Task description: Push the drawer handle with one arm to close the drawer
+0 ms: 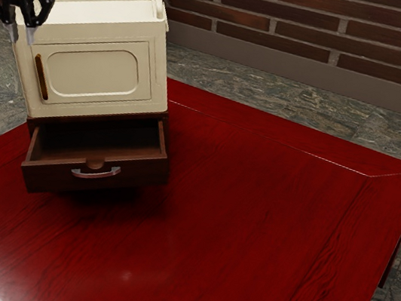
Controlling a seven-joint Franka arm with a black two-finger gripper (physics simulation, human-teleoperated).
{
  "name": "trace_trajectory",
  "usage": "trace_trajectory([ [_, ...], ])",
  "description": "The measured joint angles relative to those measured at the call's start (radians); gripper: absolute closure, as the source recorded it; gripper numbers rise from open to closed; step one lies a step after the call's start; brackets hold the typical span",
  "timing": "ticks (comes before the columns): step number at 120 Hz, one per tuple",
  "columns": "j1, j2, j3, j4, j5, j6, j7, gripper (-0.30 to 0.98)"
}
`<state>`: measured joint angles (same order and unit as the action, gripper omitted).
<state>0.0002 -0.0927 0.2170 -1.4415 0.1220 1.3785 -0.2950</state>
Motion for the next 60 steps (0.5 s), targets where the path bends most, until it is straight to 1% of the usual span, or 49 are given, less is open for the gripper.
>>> trace_trajectory([
  [11, -0.005, -0.026, -0.027, -0.075, 0.001, -0.011, -0.017, 0.64],
  [23, 0.000, -0.067, -0.058, -0.162, 0.005, -0.019, -0.033, 0.70],
  [42, 0.002, -0.125, -0.086, -0.330, 0.000, -0.004, -0.057, 0.75],
  [60, 0.003, -0.146, -0.089, -0.490, -0.012, 0.078, -0.076, 0.77],
])
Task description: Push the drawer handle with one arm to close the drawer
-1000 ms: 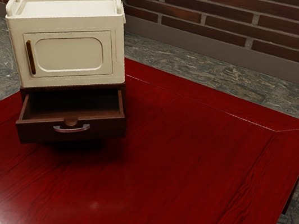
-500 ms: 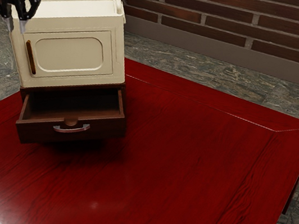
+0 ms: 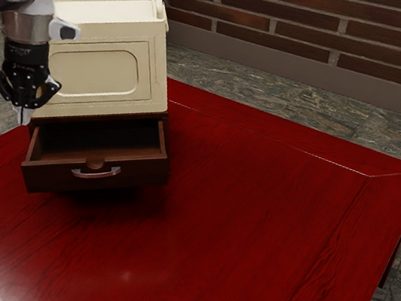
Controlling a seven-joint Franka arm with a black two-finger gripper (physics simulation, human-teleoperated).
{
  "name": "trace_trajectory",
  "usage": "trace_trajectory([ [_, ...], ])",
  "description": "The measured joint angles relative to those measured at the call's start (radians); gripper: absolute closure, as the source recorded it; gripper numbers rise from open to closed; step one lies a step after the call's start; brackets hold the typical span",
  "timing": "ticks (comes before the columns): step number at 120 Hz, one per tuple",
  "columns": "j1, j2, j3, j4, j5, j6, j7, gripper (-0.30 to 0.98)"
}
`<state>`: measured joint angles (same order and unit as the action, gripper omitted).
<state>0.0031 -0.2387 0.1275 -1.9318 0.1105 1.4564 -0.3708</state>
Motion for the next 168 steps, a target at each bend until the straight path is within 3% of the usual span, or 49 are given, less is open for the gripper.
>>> trace_trajectory([
  [28, -0.004, -0.011, -0.056, -0.109, -0.032, 0.140, -0.035, 0.78],
  [99, -0.005, -0.078, -0.205, -0.322, -0.225, 0.318, -0.329, 0.79],
  [168, 0.017, 0.044, -0.201, -0.342, -0.069, 0.575, -0.464, 0.79],
])
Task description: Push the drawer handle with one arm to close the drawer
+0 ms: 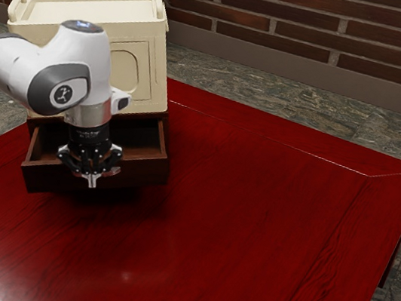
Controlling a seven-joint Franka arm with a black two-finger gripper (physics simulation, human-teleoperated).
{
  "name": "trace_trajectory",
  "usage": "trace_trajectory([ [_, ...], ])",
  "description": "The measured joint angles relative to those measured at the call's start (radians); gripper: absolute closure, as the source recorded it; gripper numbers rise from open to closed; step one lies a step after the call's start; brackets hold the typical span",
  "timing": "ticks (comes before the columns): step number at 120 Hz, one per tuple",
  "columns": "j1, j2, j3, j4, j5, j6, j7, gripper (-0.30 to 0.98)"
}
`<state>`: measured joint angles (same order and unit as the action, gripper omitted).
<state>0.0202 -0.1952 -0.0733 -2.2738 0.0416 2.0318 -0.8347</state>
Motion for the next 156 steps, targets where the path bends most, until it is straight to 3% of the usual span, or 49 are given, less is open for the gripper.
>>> trace_trajectory([
  [64, 0.056, 0.133, 0.002, 0.018, 0.102, 0.193, -0.051, 0.79],
  [84, 0.082, 0.165, 0.002, 0.072, 0.165, 0.226, -0.061, 0.79],
  [156, 0.183, 0.355, 0.009, 0.259, 0.279, 0.289, -0.078, 0.79],
])
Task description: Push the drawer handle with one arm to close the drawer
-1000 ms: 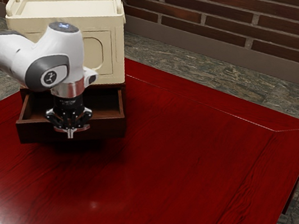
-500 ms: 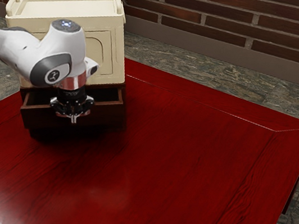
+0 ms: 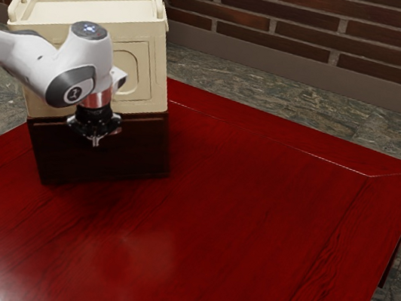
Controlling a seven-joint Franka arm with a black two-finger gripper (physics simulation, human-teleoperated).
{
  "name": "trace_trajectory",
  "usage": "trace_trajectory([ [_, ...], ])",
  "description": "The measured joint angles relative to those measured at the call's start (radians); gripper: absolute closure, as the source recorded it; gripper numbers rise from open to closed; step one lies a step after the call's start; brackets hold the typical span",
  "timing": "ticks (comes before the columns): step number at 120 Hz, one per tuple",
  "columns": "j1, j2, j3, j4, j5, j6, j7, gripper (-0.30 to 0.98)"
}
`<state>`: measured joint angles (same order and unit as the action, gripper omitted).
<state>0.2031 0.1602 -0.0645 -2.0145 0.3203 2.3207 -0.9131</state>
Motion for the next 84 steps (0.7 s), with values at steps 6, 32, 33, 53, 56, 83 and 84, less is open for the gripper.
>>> trace_trajectory([
  [6, 0.000, 0.007, 0.000, 0.009, 0.012, 0.010, 0.000, 0.79],
  [32, -0.010, -0.018, 0.000, -0.030, 0.026, 0.010, -0.006, 0.79],
  [33, -0.014, -0.025, 0.000, -0.035, 0.025, 0.005, -0.007, 0.79],
  [53, -0.116, -0.133, 0.000, -0.120, -0.027, -0.058, -0.018, 0.79],
  [56, -0.132, -0.142, -0.001, -0.125, -0.036, -0.064, -0.019, 0.77],
  [83, -0.288, -0.247, 0.000, -0.125, -0.144, -0.146, -0.019, 0.31],
  [84, -0.292, -0.251, -0.001, -0.124, -0.146, -0.151, -0.018, 0.29],
])
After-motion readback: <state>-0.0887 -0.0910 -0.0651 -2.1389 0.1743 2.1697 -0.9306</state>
